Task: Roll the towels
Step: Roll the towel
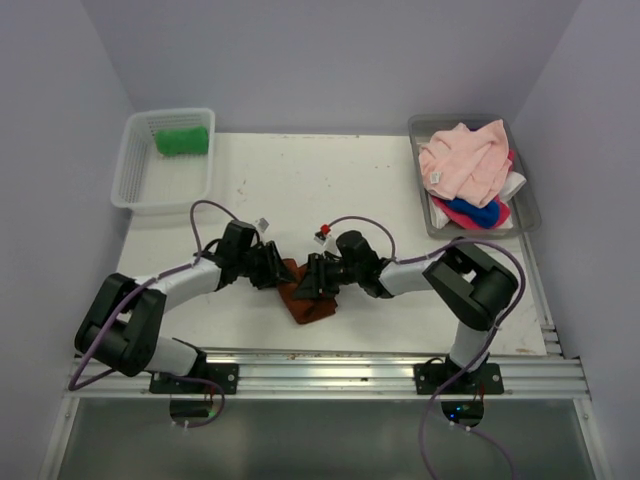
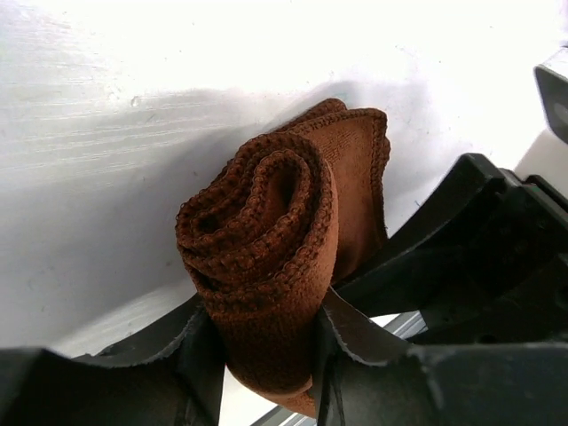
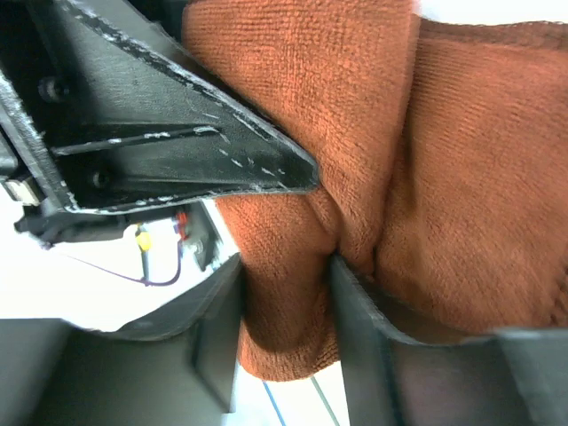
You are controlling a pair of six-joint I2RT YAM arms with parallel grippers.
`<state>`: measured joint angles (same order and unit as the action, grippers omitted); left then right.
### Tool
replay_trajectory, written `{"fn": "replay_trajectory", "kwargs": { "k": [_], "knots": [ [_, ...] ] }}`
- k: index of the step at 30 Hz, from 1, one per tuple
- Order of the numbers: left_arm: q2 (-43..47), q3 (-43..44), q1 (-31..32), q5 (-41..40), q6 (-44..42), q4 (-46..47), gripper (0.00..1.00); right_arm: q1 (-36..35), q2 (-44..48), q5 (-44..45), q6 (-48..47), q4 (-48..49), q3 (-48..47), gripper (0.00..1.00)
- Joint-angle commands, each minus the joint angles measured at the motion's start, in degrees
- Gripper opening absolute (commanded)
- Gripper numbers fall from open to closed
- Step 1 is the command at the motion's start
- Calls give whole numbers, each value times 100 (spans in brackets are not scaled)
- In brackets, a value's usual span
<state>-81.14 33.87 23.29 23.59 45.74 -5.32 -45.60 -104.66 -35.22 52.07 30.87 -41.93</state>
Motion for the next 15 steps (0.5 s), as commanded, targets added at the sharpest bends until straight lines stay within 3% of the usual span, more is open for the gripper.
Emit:
{"fn": "replay_trajectory", "kwargs": {
  "k": [1,6,11,15],
  "knots": [
    [213,252,-26,-320,-30,-258,36,-124,656,669,-547,-1699,-244,49],
    [362,366,-26,-487,49,-662,35,-756,1728,2737,-1708,-3700,-999,66],
    [389,393,-26,-593,146,-821,31,-1775,1827,5194,-2192,-5002,-1756,67],
    [371,401,-26,-593,208,-865,31,-2627,1344,6856,-2473,-5722,-2537,66]
  ]
}}
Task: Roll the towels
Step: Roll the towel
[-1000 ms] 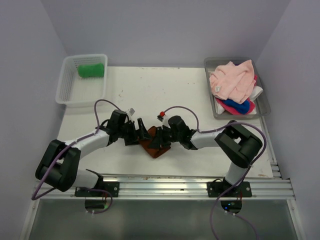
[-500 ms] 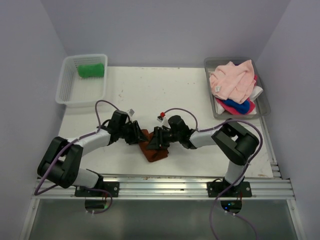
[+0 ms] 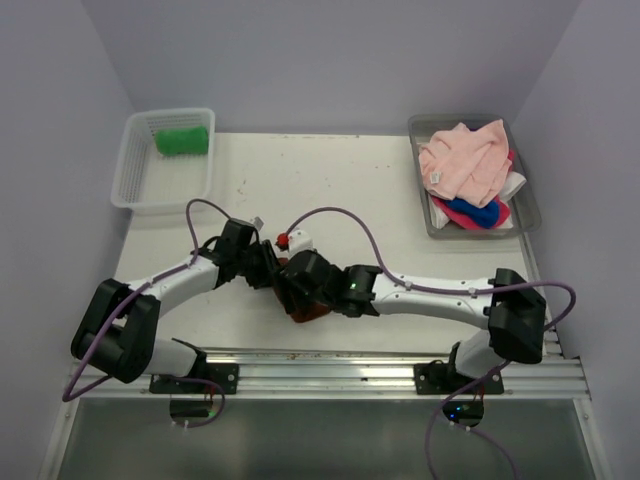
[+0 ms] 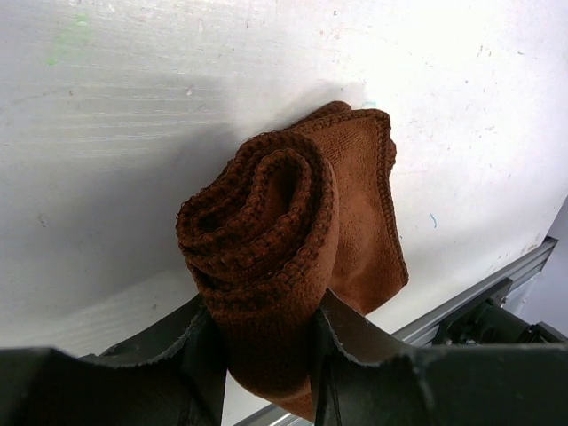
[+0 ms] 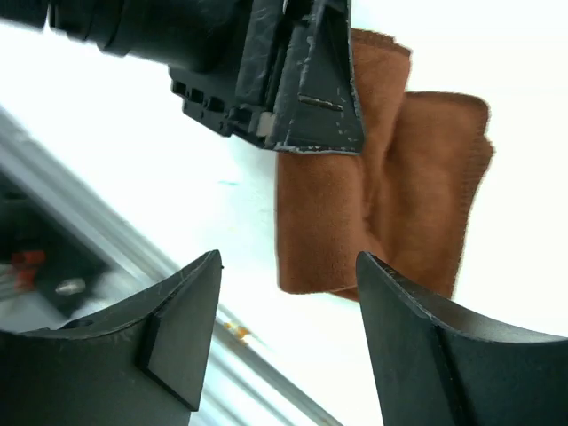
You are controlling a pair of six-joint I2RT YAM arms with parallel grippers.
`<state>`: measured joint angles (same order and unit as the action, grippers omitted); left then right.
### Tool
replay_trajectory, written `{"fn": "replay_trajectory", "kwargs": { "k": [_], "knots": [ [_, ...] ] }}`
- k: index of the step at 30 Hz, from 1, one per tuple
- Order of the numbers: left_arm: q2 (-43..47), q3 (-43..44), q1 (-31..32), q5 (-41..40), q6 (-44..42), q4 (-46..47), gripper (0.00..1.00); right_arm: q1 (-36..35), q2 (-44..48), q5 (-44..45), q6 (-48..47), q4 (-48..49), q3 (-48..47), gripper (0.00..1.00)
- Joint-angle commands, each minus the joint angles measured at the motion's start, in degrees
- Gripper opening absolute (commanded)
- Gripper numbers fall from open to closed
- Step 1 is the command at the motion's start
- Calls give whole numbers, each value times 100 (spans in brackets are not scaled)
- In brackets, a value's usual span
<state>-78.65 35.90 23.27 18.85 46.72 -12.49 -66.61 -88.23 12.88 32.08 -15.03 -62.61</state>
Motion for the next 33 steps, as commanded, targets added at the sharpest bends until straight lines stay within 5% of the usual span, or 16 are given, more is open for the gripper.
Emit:
{"fn": "replay_trajectory", "kwargs": {
  "k": [1,10,19,30,33],
  "knots": [
    [122,207,-24,-127,135,-157,31,-816,-570,2251,-605,-1204,-593,65],
    [122,224,-24,-154,197,-227,31,-1820,-2005,4009,-1545,-1556,-1798,63],
    [157,268,-24,-145,197,-280,31,-1882,-3428,4837,-1469,-2021,-2440,61],
    [227,268,-24,-66,127,-254,37,-1627,-3342,4839,-817,-2146,-2265,19],
    [271,391,-24,-92,31,-350,53,-1469,-2851,4417,-764,-1708,-1879,10]
  ]
}}
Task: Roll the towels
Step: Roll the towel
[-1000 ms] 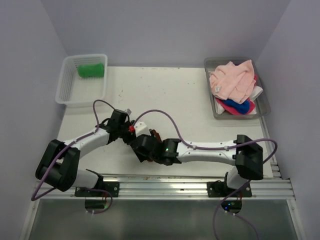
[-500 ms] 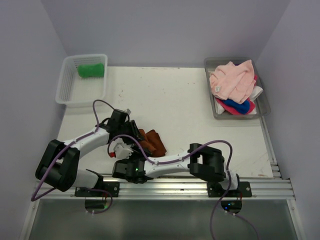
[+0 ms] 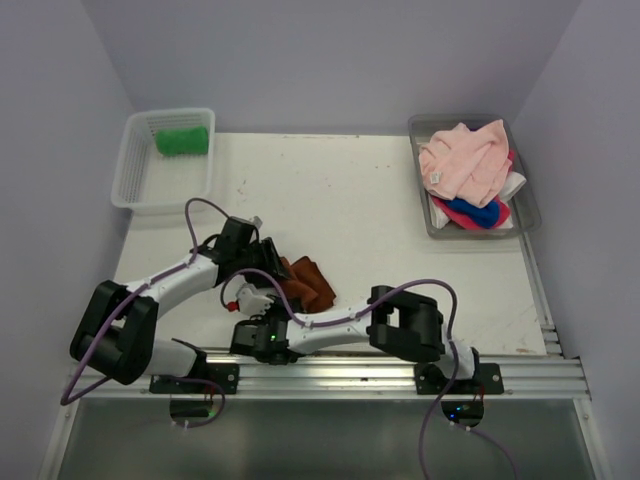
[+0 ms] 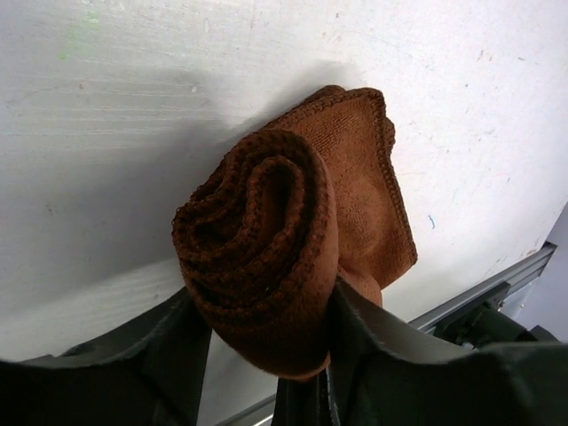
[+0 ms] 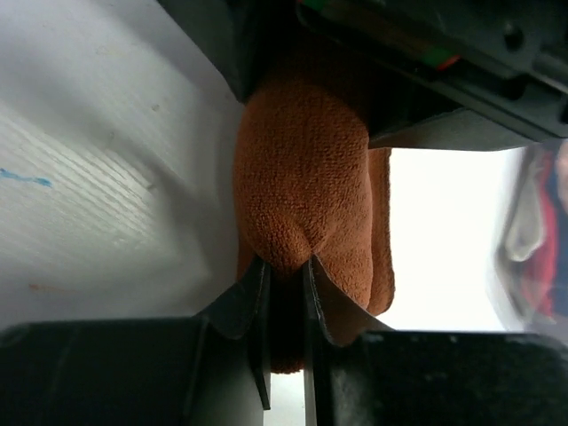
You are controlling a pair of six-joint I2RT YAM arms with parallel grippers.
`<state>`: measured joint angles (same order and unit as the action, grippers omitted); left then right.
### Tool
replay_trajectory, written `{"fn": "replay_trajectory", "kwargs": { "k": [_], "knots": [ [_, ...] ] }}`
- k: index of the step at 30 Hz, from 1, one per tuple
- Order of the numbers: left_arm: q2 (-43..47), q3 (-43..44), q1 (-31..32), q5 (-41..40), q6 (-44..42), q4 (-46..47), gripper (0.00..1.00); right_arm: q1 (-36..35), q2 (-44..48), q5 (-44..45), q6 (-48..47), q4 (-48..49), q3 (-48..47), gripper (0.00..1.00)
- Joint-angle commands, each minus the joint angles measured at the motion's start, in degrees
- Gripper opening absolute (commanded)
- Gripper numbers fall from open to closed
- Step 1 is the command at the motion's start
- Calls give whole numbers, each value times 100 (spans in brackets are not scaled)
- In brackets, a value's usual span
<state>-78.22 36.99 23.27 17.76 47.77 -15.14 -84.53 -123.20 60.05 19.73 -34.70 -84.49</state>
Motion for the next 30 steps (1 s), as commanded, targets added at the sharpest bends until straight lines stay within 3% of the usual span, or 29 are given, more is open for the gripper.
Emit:
{"fn": "replay_trajectory", "kwargs": {
  "k": [1,6,10,18,30],
  "knots": [
    [236,326,-24,-9,-109,-164,56,402,804,-623,479,392,432,8],
    [403,747,-33,-307,-382,-490,75,771,1666,-1793,699,1087,1153,4],
    [553,1090,-50,-633,-628,-876,83,1244,2211,-2786,1147,1553,1715,3],
    [588,810,-50,-63,-629,-465,84,2019,2836,-4622,1850,2501,2674,3],
    [307,45,-50,624,-312,748,87,2783,3205,-6005,2596,3765,3614,3]
  ]
}}
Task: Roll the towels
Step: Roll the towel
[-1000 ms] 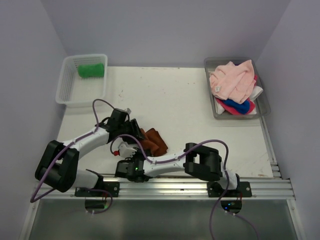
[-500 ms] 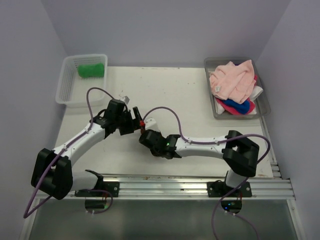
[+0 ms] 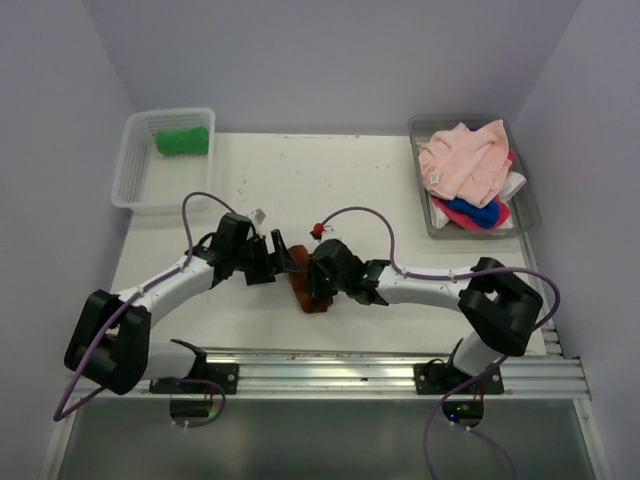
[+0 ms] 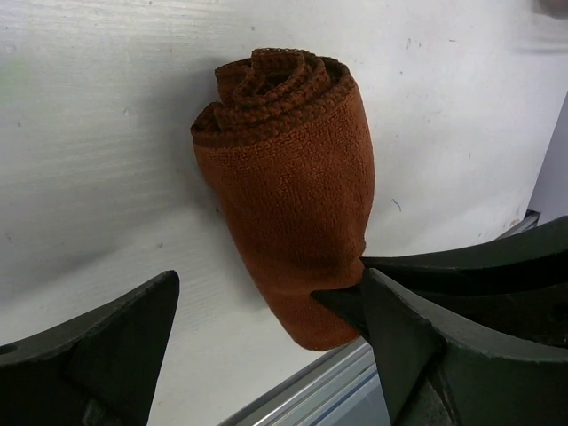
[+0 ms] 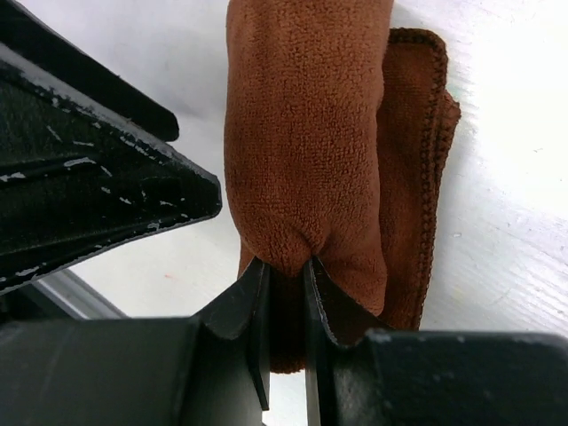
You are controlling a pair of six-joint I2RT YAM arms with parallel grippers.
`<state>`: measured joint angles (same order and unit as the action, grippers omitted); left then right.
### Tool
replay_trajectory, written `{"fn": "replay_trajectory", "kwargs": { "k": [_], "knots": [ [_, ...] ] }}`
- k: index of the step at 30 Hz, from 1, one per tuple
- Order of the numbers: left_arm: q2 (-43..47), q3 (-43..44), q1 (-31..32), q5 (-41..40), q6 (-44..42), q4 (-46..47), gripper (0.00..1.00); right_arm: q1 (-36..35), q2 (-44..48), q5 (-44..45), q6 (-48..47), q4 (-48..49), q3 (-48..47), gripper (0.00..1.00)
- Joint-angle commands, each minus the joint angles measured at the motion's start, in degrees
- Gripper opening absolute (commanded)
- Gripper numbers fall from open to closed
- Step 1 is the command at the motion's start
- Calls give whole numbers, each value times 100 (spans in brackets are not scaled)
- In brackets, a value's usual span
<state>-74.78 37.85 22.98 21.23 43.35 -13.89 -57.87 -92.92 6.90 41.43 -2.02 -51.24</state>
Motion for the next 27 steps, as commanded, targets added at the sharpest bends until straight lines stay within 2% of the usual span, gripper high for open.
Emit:
{"fn": "replay_trajectory", "kwargs": {
  "k": [1,8,13,16,20,21,24,25,27],
  "knots": [
    [-89,-32,-22,276,121,668,87,170,187,-994,488,588,395,3],
    [-493,-40,-13,346,103,993,87,416,178,-1524,761,1124,641,3],
    [-774,-40,57,346,182,1204,83,601,91,-2060,981,1494,774,3],
    [-888,-32,119,294,235,1266,74,698,-6,-2236,1034,1494,818,3],
    [-942,-23,180,267,314,1275,56,750,63,-2176,1069,1424,940,4],
    [-915,-14,180,250,331,1257,55,750,99,-2114,1025,1267,932,5],
    [-819,56,207,118,314,1047,52,698,396,-1675,815,688,809,26],
    [-792,143,207,31,297,855,51,663,502,-1491,744,512,774,42],
    [-775,214,207,-58,262,687,50,462,809,-763,482,-214,511,52]
  ]
}}
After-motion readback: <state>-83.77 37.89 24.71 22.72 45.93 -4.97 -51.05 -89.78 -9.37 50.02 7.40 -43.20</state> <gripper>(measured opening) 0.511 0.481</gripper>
